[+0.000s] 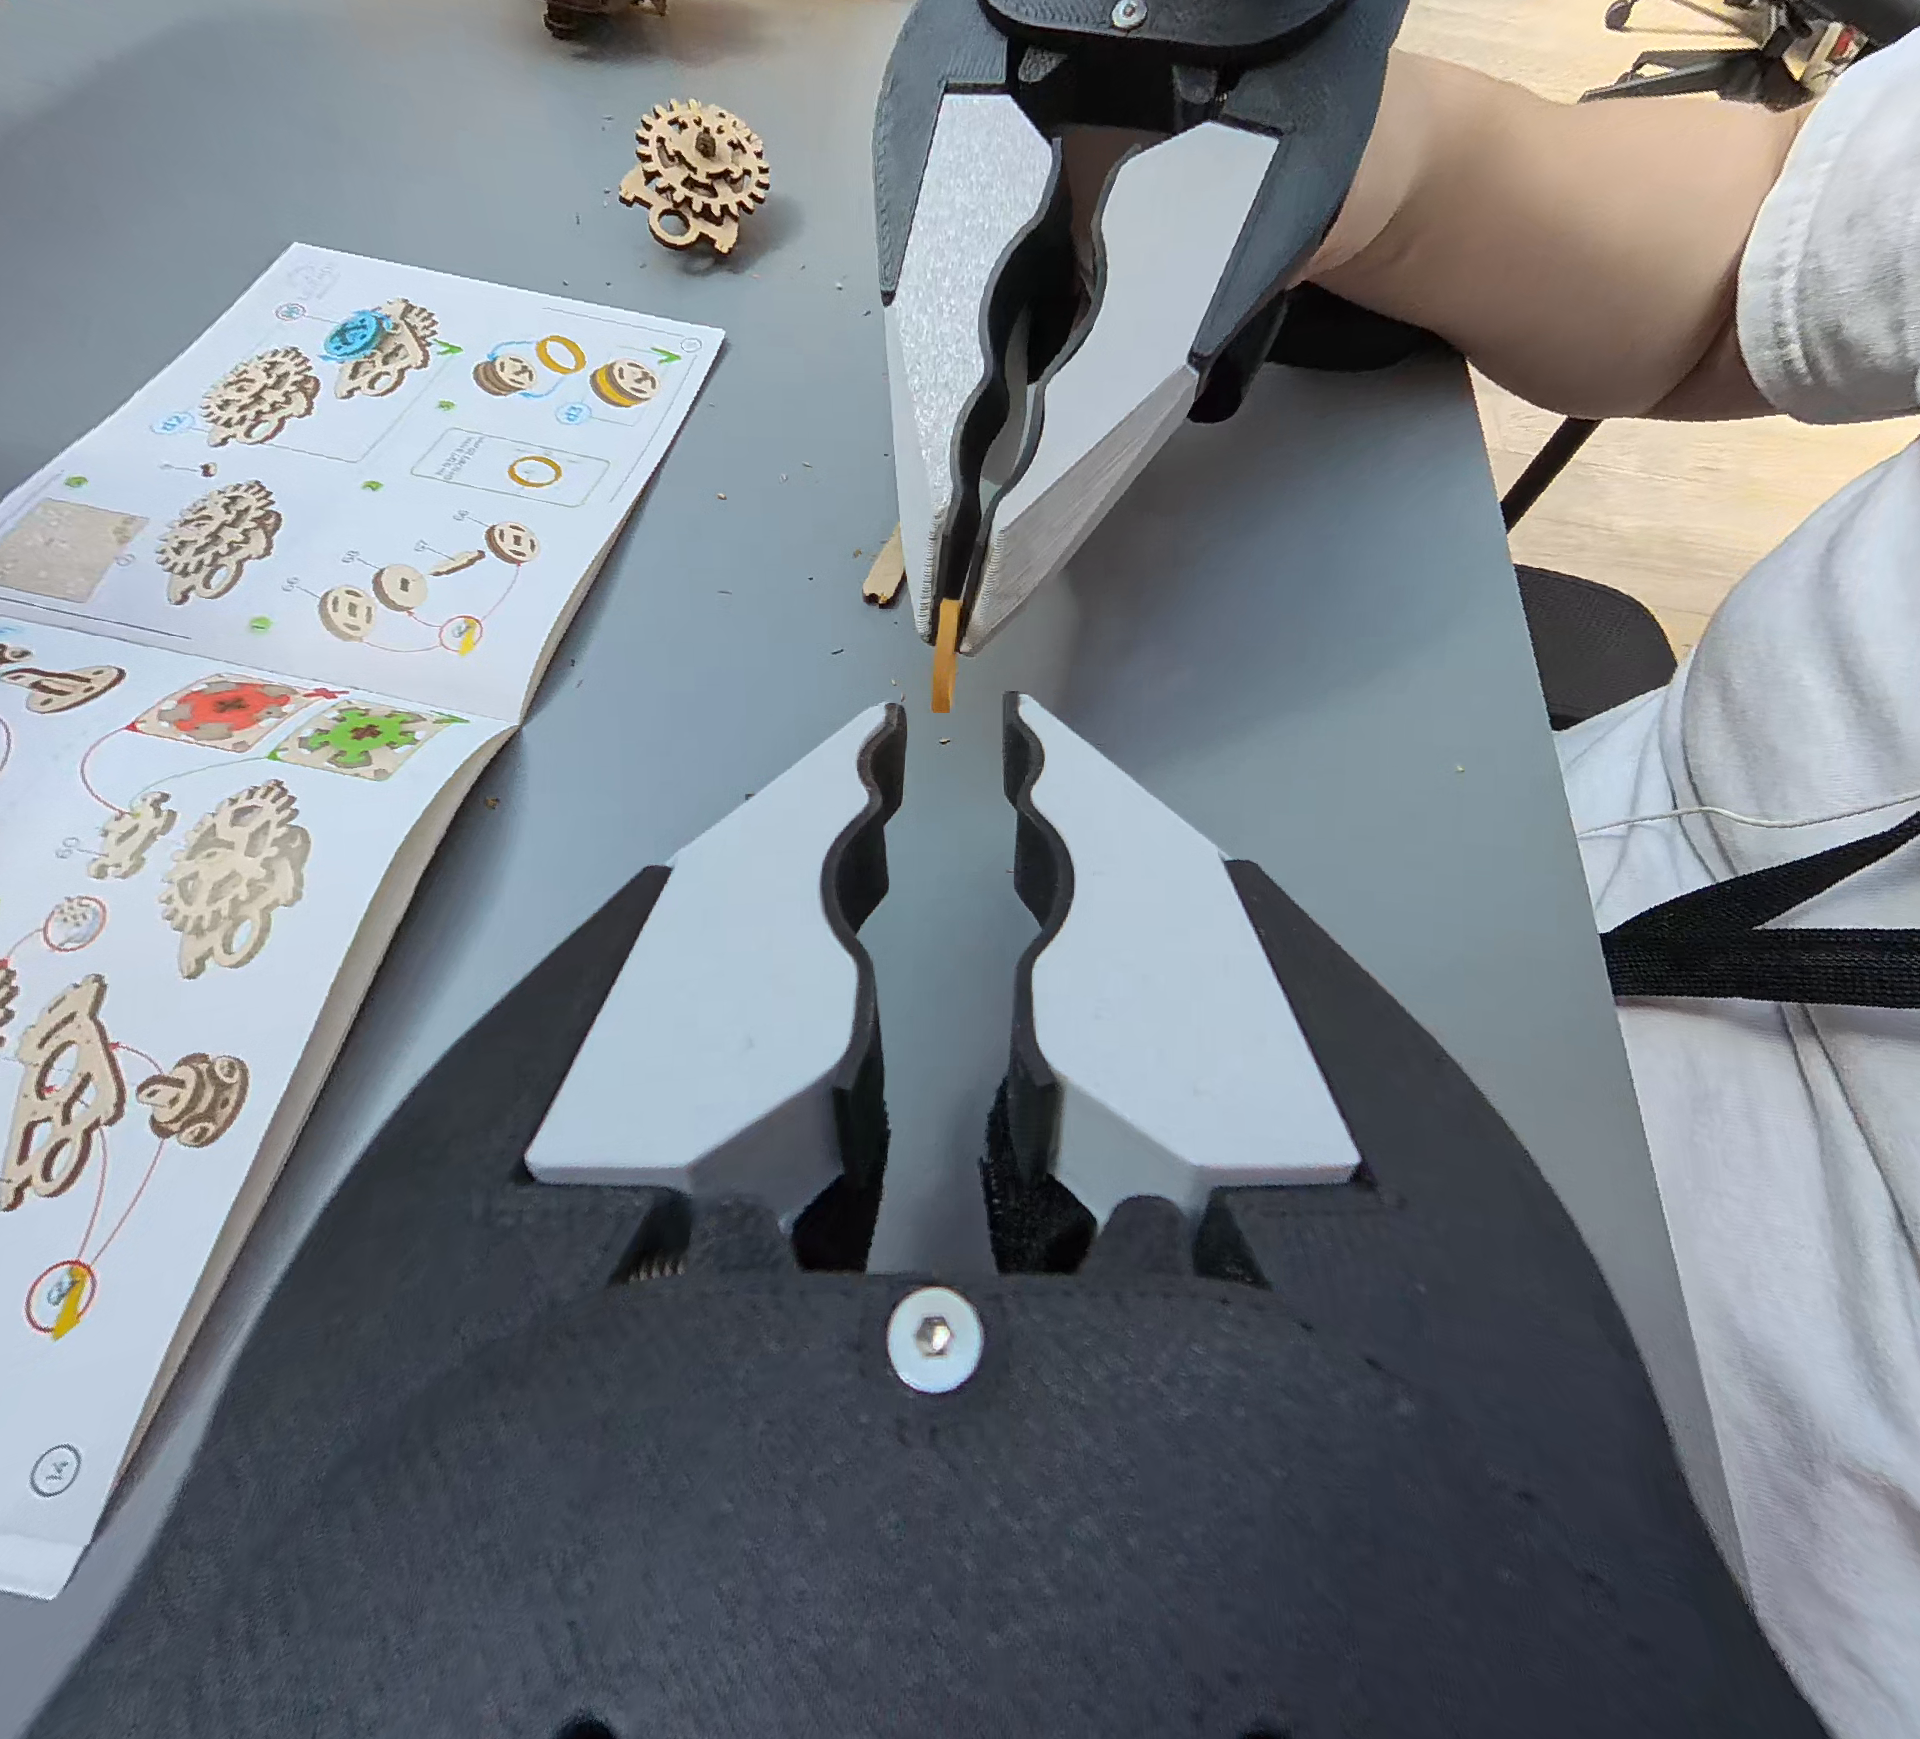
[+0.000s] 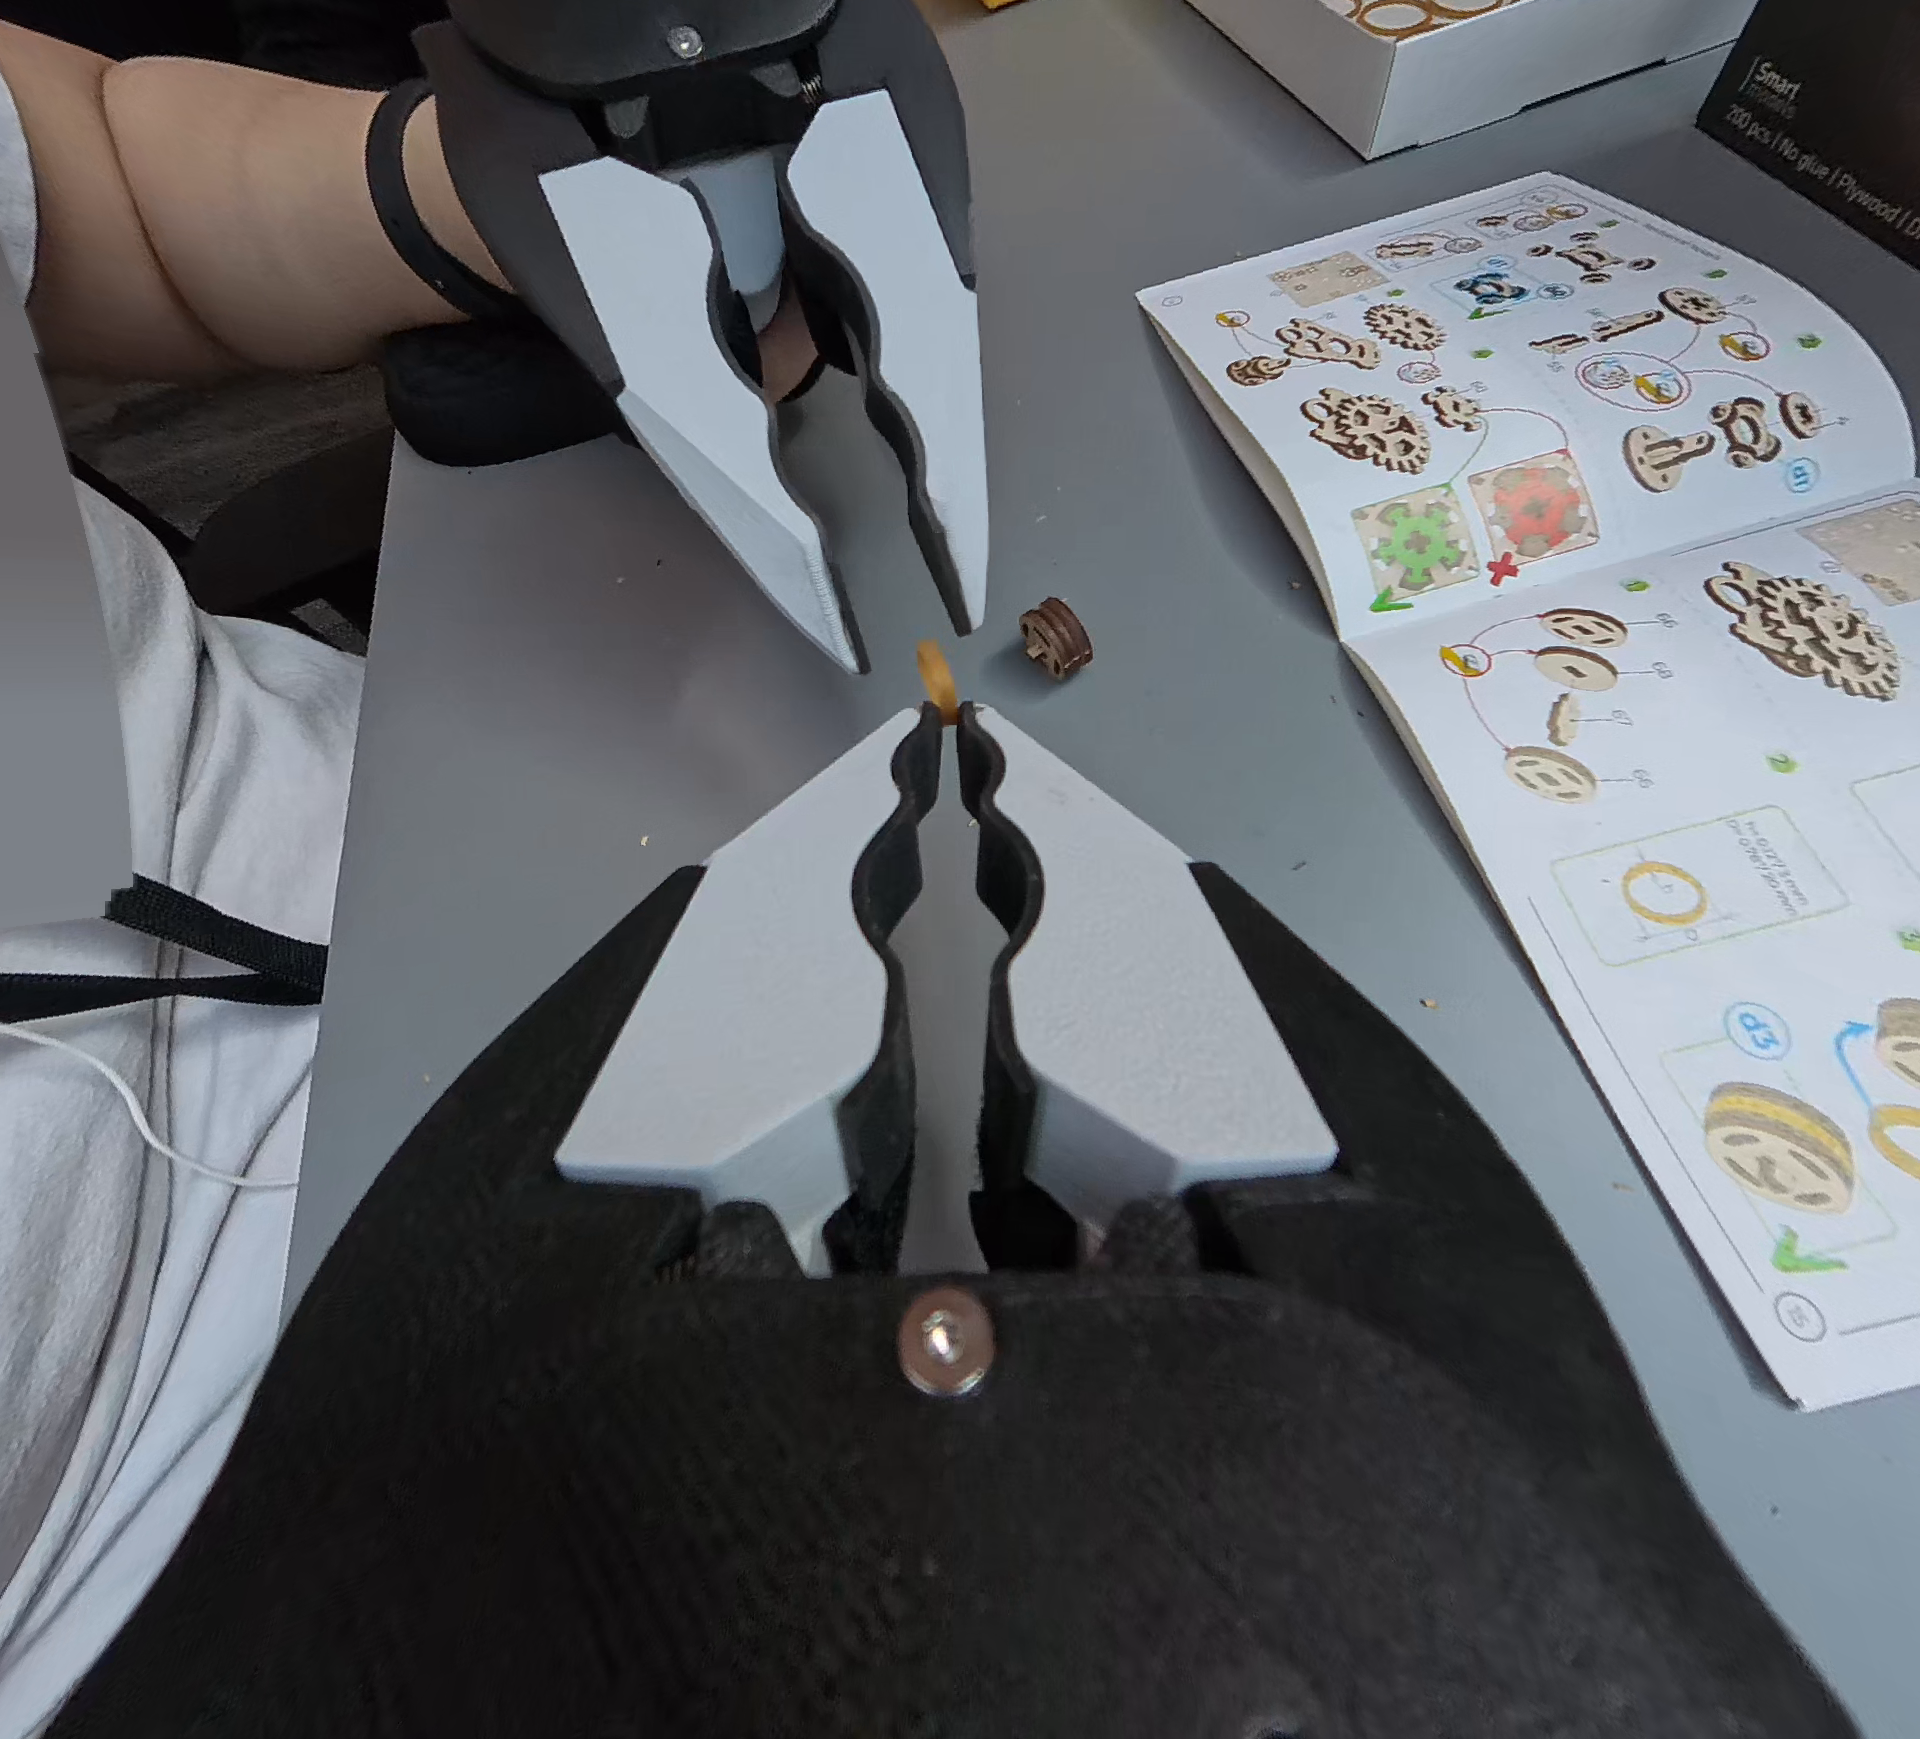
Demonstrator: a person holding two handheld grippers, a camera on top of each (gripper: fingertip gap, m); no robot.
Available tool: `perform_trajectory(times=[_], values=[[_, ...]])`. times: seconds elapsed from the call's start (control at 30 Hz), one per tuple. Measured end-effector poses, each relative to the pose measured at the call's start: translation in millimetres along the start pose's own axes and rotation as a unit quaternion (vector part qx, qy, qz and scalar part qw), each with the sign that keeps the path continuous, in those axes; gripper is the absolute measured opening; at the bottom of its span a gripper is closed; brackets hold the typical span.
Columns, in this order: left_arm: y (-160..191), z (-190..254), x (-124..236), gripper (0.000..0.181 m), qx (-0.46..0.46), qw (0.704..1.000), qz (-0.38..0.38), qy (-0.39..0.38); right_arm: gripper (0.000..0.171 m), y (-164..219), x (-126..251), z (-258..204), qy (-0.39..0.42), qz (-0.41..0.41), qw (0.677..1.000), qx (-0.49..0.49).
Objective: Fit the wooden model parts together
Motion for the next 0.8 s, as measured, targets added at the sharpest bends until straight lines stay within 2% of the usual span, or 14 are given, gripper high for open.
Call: perform_trajectory(times=[0.13,0.23,0.37,0.57,0.67,0.8], values=[[4,0,-4,0.001,-0.006,1.0,-0.012,-0.002,0.002,0,-6,1,-0.007,-0.01,1.0,0.004],[9,-6,-4,0.001,0.002,1.0,-0.027,-0.014,0.002,-1,-12,5,-0.009,-0.026,1.0,0.013],[16,-16,-3,0.001,0.057,0.997,-0.046,-0.016,0.003,-1,-20,13,-0.024,-0.065,0.997,0.02],[13,-25,5,0.001,0.115,0.992,-0.047,-0.013,0.023,-12,-22,28,-0.022,-0.088,0.989,0.117],[10,-26,11,0.001,0.097,0.993,-0.06,-0.019,0.023,-9,-29,34,-0.047,-0.108,0.98,0.159],[14,-31,18,0.001,0.044,0.993,-0.095,-0.062,0.023,-4,-41,41,-0.057,-0.129,0.976,0.166]])
Point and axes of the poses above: each gripper's, where its closed fingertips meet, x back along the fingers, y out of its underside, z = x × y across the jaws, the point moved 6 cm from there along x, back along the fingers, and after that the axes turned 8 degrees about -y, right-handed, at the moved point
